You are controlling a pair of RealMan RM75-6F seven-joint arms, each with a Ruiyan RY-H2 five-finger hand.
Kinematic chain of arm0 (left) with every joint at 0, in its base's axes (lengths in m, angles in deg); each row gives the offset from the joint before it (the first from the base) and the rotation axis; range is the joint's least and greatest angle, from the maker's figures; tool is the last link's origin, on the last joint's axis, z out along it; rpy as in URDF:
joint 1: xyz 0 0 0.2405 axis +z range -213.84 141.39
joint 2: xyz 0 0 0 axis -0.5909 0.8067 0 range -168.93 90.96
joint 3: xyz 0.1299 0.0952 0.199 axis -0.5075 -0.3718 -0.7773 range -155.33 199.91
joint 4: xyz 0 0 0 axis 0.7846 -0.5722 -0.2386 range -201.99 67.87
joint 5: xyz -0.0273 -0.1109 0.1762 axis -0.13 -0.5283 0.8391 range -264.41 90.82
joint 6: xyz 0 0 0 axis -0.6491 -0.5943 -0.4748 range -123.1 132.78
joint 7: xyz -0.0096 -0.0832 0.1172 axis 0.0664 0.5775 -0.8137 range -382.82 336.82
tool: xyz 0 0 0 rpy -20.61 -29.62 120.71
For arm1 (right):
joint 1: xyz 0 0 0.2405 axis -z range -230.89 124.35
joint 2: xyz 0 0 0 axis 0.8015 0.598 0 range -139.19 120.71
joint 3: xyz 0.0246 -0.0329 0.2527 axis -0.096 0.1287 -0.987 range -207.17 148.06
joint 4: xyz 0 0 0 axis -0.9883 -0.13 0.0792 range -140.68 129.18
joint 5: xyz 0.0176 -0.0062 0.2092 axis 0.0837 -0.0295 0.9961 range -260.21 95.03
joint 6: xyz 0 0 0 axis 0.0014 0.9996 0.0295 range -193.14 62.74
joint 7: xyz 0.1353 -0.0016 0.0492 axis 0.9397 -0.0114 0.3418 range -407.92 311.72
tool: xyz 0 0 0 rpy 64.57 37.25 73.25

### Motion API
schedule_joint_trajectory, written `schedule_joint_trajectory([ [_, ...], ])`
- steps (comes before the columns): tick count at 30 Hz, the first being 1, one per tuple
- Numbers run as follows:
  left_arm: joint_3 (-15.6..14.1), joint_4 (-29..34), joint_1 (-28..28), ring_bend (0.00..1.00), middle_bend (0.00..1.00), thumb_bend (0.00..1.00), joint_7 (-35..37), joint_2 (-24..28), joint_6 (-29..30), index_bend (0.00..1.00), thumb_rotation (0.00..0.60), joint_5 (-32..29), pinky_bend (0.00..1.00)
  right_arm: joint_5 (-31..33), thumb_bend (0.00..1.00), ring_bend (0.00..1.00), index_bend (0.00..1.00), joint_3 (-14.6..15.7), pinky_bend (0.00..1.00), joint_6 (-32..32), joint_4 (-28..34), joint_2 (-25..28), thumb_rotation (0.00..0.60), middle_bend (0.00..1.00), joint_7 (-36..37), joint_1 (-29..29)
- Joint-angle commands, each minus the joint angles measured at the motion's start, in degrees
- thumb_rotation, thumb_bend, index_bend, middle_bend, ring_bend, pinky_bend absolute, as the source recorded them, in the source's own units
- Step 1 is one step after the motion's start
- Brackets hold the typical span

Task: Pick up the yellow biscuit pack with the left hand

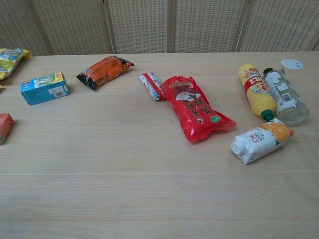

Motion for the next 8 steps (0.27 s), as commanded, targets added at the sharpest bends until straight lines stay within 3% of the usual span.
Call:
schedule_joint_trajectory([
  [1,-0.6,1.0,0.0,0.74,0.59,0.52,-0.7,0.5,0.9,0.66,0.6,0.0,0.73,-0.3,0.33,0.0,0.0,0.1,0.15,0.4,0.3,0.3,0.067,0.09,0.7,0.4],
  [8,-1.3,1.2,-0.6,0.74,0.59,0.51,-0.9,1.0,1.8,0.66,0.6,-0.2,0.73,-0.5,0.32,0.0,0.0,0.1,0.15,0.4,0.1,0.6,0.072,0.09,0.8,0.7],
])
